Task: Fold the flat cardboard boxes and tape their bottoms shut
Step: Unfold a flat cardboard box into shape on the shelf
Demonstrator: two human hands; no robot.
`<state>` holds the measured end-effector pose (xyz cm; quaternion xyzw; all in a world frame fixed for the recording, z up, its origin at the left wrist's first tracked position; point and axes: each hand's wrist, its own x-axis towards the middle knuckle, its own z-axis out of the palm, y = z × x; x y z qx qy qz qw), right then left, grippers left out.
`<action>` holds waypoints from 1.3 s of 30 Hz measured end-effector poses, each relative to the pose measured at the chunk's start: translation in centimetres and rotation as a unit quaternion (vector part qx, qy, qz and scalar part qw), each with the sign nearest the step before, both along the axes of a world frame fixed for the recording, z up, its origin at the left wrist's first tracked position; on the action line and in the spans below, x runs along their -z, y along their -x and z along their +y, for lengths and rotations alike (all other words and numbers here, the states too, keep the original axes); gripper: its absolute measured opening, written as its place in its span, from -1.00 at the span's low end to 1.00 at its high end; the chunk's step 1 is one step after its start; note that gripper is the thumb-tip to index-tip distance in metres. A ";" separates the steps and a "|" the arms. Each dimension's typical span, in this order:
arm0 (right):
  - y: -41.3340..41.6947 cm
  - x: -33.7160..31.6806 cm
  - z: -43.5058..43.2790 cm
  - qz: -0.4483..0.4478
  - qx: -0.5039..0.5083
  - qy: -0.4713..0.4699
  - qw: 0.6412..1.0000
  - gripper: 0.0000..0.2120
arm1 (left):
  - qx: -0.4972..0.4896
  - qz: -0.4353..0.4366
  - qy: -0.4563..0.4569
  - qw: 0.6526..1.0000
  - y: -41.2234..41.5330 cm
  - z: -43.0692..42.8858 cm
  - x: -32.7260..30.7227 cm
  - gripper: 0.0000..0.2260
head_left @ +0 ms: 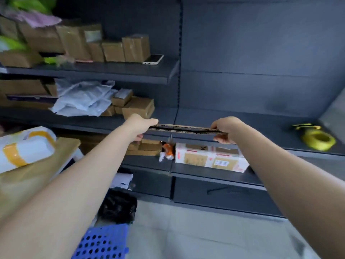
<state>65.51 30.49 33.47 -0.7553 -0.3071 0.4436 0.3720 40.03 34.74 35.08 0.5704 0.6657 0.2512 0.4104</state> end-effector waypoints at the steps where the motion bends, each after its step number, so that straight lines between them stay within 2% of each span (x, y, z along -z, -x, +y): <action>1: -1.9 -0.2 -0.3 -0.008 0.010 0.006 1.000 -0.81 | 0.014 -0.003 -0.001 1.000 -2.0 0.4 -0.1 -0.63; 4: -7.2 -0.8 -0.8 -0.068 0.023 0.048 0.996 -0.80 | 0.056 0.006 -0.011 0.998 -7.8 1.7 -0.5 -0.61; 8: -12.9 -1.2 -0.3 -0.067 0.064 0.065 0.994 -0.88 | 0.084 0.005 -0.029 0.996 -14.1 3.5 -0.7 -0.61; 13: -17.5 -0.9 1.8 -0.074 0.081 0.074 0.991 -0.84 | 0.089 0.011 -0.025 0.996 -18.9 5.8 0.0 -0.58; 17: -19.8 0.0 3.6 -0.063 0.094 0.086 0.990 -0.80 | 0.128 0.027 0.012 0.991 -20.9 7.9 0.7 -0.26; 19: -20.9 0.6 4.8 -0.050 0.104 0.083 0.990 -0.80 | 0.155 0.040 0.028 0.987 -21.7 9.5 1.0 -0.20; 25: -22.4 1.0 7.7 -0.041 0.155 0.062 0.985 -0.93 | 0.197 0.060 0.040 0.978 -24.4 14.4 1.5 -0.28; 30: -23.7 1.1 9.9 -0.037 0.175 0.052 0.983 -0.91 | 0.226 0.075 0.057 0.970 -26.5 18.3 1.8 -0.36; 34: -24.4 2.1 11.1 -0.033 0.228 0.083 0.970 -0.86 | 0.244 0.091 0.074 0.963 -27.7 20.1 2.4 -0.45; 39: -26.2 3.4 12.7 -0.025 0.232 0.098 0.967 -0.89 | 0.241 0.088 0.101 0.961 -28.9 21.7 3.3 -0.44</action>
